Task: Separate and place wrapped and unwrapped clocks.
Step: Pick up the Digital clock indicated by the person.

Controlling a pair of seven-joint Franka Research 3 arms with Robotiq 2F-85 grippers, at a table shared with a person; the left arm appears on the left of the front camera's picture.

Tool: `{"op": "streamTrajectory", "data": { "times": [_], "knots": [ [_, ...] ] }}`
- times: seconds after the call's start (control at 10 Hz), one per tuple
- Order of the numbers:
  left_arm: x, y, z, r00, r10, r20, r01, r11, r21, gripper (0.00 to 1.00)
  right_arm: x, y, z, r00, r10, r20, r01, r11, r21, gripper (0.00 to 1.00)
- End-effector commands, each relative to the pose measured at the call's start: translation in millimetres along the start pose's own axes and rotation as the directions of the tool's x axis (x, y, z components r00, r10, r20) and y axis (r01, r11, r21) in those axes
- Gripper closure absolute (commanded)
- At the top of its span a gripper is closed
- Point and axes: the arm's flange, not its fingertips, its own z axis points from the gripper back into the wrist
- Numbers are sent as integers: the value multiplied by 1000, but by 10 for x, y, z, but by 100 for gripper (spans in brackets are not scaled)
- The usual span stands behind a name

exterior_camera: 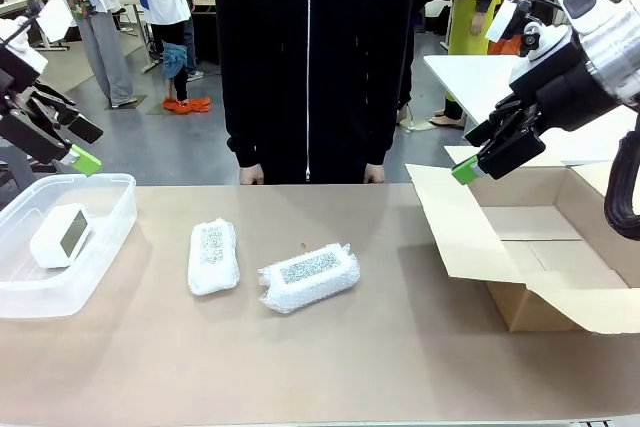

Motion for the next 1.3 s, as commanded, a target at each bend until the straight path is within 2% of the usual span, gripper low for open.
{"op": "streamTrajectory", "data": {
  "times": [0.0,1.2],
  "knots": [
    [16,-15,8,1000,0,3,0,1000,-3,0,-1,-4,-14,1000,0,22,-1,1000,30,0],
    [16,-15,8,1000,0,3,0,1000,-3,0,-1,-4,-14,1000,0,22,-1,1000,30,0]
  ]
}}
